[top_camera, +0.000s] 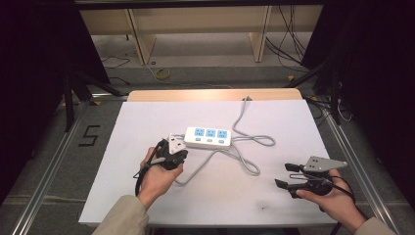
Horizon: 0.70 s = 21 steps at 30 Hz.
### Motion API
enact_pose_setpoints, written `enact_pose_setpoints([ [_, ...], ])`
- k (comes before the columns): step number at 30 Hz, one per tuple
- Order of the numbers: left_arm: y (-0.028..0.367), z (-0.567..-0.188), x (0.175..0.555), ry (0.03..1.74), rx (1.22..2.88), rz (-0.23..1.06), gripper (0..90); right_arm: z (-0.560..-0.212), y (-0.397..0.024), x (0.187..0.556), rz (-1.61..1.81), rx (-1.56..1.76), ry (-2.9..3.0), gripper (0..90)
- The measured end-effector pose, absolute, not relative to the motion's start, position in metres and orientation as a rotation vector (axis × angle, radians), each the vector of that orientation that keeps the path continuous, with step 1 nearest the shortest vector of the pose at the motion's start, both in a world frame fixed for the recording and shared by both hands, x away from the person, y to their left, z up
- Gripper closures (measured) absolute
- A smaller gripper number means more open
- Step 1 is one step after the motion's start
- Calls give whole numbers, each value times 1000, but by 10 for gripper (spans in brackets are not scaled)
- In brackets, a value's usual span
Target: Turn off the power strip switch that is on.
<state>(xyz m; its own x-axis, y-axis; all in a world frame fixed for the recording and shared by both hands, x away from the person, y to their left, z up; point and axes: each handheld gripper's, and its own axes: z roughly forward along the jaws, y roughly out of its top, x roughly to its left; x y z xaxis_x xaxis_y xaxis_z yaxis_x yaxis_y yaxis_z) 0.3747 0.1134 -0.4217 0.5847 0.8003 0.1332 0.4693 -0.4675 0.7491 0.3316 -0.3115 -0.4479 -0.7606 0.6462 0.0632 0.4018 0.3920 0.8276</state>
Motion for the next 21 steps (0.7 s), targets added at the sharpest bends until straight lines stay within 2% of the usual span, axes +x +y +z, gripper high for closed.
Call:
enact_pose_setpoints([
  [21, 90, -418, 394, 959, 2171, 632, 898, -449, -314, 328, 1291, 937, 2384, 290],
])
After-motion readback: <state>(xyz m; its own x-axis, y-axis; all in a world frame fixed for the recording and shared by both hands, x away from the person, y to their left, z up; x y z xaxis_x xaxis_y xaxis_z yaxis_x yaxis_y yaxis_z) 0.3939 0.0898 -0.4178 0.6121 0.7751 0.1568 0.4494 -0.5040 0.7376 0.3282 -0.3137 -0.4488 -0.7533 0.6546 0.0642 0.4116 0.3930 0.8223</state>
